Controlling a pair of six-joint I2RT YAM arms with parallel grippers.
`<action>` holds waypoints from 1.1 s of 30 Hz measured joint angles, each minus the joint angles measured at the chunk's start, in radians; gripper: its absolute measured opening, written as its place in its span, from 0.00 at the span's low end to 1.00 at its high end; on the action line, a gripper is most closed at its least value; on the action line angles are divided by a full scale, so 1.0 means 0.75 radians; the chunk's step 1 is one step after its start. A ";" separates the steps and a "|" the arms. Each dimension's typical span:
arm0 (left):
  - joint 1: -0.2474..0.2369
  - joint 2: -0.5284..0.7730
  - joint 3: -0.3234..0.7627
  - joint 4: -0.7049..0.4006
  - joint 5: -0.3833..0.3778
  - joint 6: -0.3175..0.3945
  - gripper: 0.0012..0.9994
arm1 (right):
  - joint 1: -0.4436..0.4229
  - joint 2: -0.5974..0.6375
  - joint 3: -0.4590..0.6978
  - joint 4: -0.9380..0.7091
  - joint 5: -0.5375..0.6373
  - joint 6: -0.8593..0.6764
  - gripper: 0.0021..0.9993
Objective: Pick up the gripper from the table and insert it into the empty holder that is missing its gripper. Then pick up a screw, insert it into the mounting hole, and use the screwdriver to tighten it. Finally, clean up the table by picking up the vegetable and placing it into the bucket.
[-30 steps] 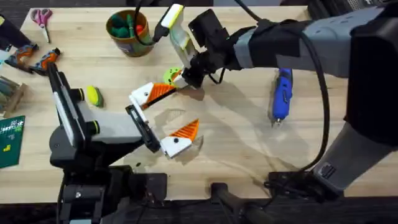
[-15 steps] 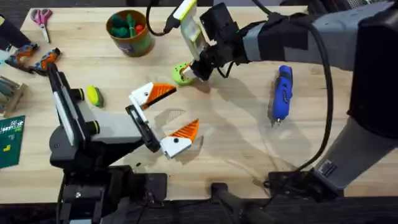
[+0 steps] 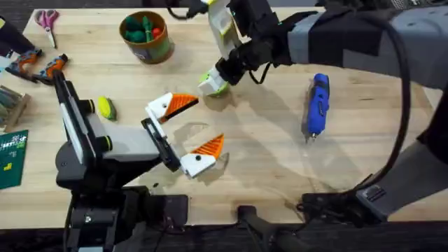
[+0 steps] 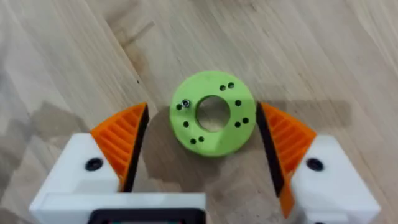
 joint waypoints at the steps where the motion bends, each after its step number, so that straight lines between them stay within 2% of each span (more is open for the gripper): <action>1: 0.000 0.000 0.000 0.000 0.000 0.000 0.99 | 0.000 -0.003 0.000 0.003 0.001 0.035 0.99; 9: 0.000 0.000 0.000 0.000 0.000 0.000 0.99 | 0.001 -0.003 0.000 -0.028 0.003 0.198 0.99; 18: 0.000 0.000 0.000 0.000 0.000 0.000 0.99 | 0.054 -0.003 0.000 -0.039 0.003 0.053 0.99; 25: 0.000 0.000 0.000 0.000 0.000 0.000 0.99 | 0.103 0.004 0.000 -0.033 0.004 0.014 0.99; 33: 0.000 0.000 0.000 0.000 0.000 0.000 0.99 | 0.107 0.021 0.000 -0.030 0.014 -0.050 0.99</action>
